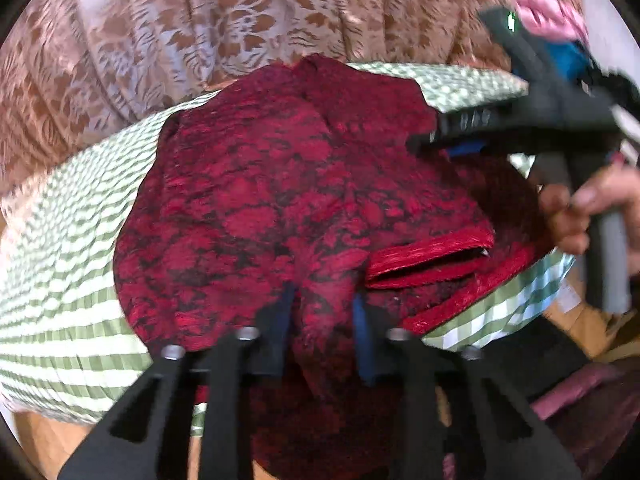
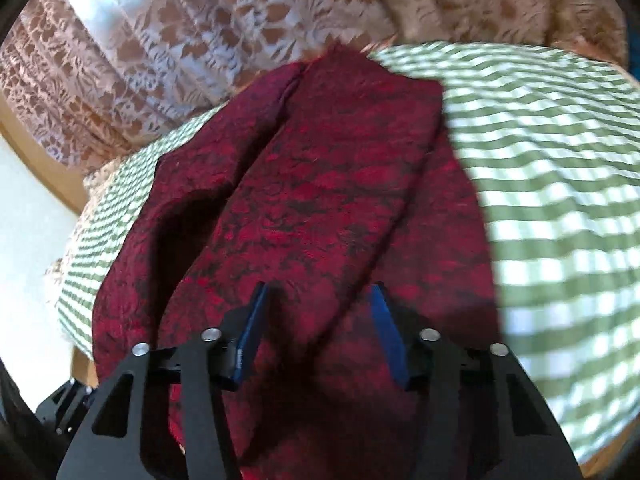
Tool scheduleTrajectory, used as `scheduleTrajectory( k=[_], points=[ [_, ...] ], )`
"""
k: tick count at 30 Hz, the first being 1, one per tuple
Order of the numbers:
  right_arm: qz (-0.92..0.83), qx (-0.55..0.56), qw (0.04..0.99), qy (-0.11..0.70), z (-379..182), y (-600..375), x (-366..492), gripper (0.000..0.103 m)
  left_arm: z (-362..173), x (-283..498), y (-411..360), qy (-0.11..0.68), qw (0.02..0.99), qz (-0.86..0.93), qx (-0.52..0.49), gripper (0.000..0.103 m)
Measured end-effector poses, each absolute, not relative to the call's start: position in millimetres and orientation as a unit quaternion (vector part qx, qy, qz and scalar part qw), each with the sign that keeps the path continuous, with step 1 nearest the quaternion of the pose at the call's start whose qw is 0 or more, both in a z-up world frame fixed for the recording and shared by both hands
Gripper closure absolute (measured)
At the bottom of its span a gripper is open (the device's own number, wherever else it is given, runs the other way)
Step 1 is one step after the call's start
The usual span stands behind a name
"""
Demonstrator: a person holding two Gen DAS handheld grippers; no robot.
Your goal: Fold small clothes
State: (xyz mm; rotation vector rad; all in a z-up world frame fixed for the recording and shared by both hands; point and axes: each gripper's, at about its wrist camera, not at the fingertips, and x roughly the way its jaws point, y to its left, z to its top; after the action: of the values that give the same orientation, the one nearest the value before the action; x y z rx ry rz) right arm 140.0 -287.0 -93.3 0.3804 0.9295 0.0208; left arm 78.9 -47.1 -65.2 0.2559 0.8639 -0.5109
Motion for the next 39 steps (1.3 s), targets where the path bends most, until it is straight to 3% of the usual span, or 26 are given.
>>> scheduleTrajectory(
  k=[3,5,14,19,20,25,27,29,31,32,33,34,35,39],
  points=[
    [0.014,0.15,0.882,0.446,-95.0,-274.1,150.5,0.081,-44.5,88.1,-16.6,0.417,0.866,-0.276,0.014,0.085],
    [0.017,0.128,0.892,0.433,-86.4,-271.5,147.8,0.086,-25.1,94.5,5.2,0.4,0.871,-0.282,-0.038,0.085],
    [-0.007,0.124,0.928,0.352,-21.5,-321.1,134.3,0.09,38.1,166.9,105.1,0.327,0.923,-0.164,-0.121,0.086],
    [-0.095,0.127,0.932,0.325,0.6,-389.7,141.9,0.095,38.8,227.4,147.6,0.331,0.934,-0.071,-0.116,0.087],
    [-0.118,0.12,0.931,0.325,2.2,-403.7,147.2,0.103,36.8,241.0,157.0,0.332,0.935,-0.045,-0.113,0.087],
    [-0.221,0.11,0.909,0.334,0.4,-475.6,176.0,0.103,22.0,304.8,194.4,0.351,0.927,0.069,-0.114,0.087],
    [-0.259,0.112,0.896,0.342,-3.0,-500.6,186.7,0.103,13.7,322.4,208.5,0.364,0.917,0.118,-0.11,0.085],
    [-0.254,0.123,0.892,0.352,-4.7,-510.7,193.9,0.103,0.6,340.2,219.8,0.387,0.903,0.153,-0.111,0.072],
    [-0.236,0.124,0.894,0.36,-7.9,-506.1,193.3,0.103,-12.2,349.3,231.3,0.401,0.889,0.182,-0.129,0.064],
    [-0.222,0.124,0.894,0.368,-10.8,-501.0,191.6,0.092,-15.0,348.7,232.3,0.401,0.889,0.178,-0.132,0.059],
    [-0.205,0.121,0.895,0.378,-15.3,-491.7,188.6,0.066,-17.0,346.8,230.7,0.399,0.891,0.175,-0.129,0.053],
    [-0.19,0.117,0.895,0.386,-20.5,-480.5,182.9,0.052,-18.9,341.3,227.0,0.394,0.894,0.175,-0.121,0.041],
    [-0.176,0.115,0.895,0.393,-25.9,-468.6,175.0,0.035,-19.1,335.9,224.0,0.389,0.898,0.171,-0.118,0.039],
    [-0.104,0.119,0.889,0.429,-42.7,-420.6,133.3,0.035,-26.4,302.8,200.3,0.387,0.911,0.09,-0.115,0.038]
  ],
)
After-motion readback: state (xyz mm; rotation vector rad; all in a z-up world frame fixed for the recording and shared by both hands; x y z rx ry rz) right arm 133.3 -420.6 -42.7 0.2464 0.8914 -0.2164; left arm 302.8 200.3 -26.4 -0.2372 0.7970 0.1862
